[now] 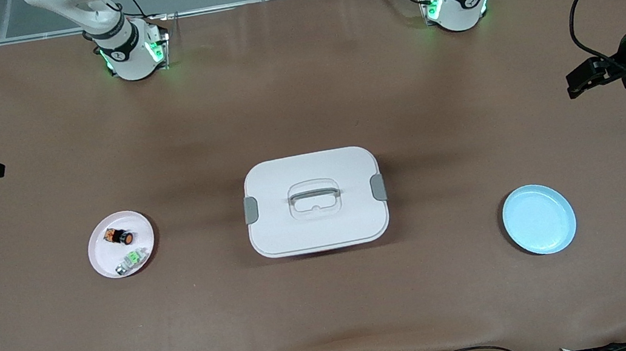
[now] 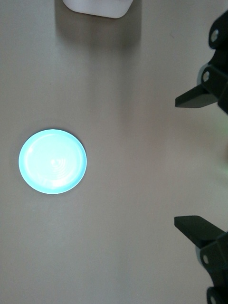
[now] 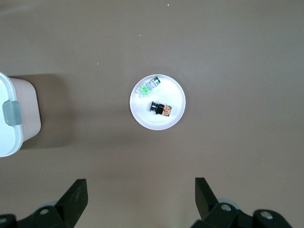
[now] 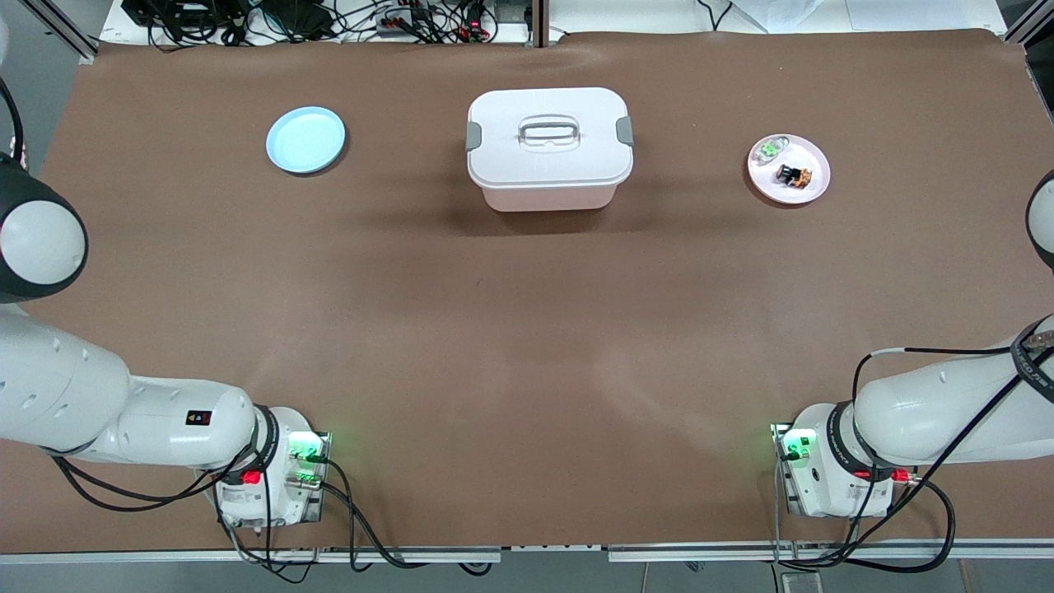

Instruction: Transfer orange switch to right arm and place

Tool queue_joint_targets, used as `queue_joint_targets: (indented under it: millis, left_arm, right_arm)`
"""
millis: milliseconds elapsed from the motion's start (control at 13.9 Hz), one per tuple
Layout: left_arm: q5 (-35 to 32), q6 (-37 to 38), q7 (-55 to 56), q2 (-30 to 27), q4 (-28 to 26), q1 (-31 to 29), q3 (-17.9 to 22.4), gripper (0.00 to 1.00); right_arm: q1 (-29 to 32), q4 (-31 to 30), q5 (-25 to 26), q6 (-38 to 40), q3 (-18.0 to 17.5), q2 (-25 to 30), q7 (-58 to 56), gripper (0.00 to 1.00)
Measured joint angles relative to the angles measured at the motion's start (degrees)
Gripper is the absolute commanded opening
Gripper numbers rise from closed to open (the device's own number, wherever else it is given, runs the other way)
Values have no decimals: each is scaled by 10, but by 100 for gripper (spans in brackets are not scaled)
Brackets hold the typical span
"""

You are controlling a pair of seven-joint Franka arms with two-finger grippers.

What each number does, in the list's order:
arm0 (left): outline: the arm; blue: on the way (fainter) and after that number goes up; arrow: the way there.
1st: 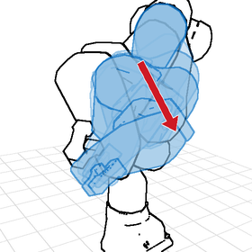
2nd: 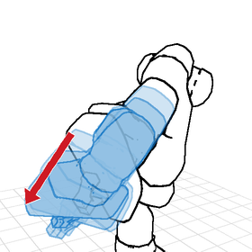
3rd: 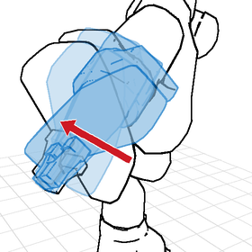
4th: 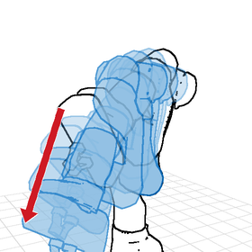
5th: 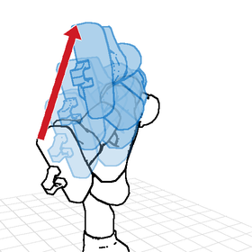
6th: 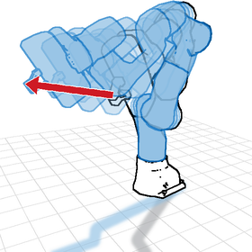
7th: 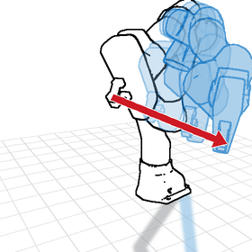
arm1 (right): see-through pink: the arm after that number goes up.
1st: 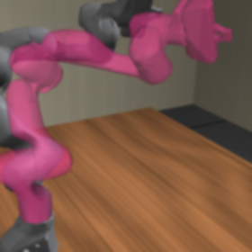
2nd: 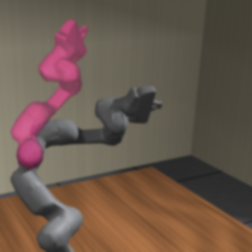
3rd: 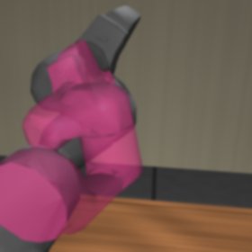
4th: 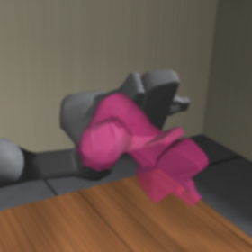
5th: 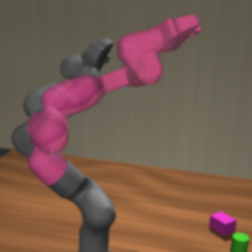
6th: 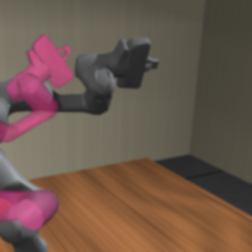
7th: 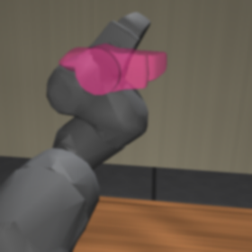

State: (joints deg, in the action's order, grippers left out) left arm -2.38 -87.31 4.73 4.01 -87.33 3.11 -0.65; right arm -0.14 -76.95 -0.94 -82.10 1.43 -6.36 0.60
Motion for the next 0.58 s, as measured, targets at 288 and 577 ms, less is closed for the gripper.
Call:
queue_joint_targets:
  millis: [288, 577]
  left_arm:
    - [0, 0, 0, 0, 0, 1, 0, 100]
    - [0, 0, 0, 1, 0, 1, 0, 100]
  right_arm:
    - [11, -12, 0, -6, 1, 6, -1, 100]
    - [14, -16, 0, -6, 1, 7, -3, 100]
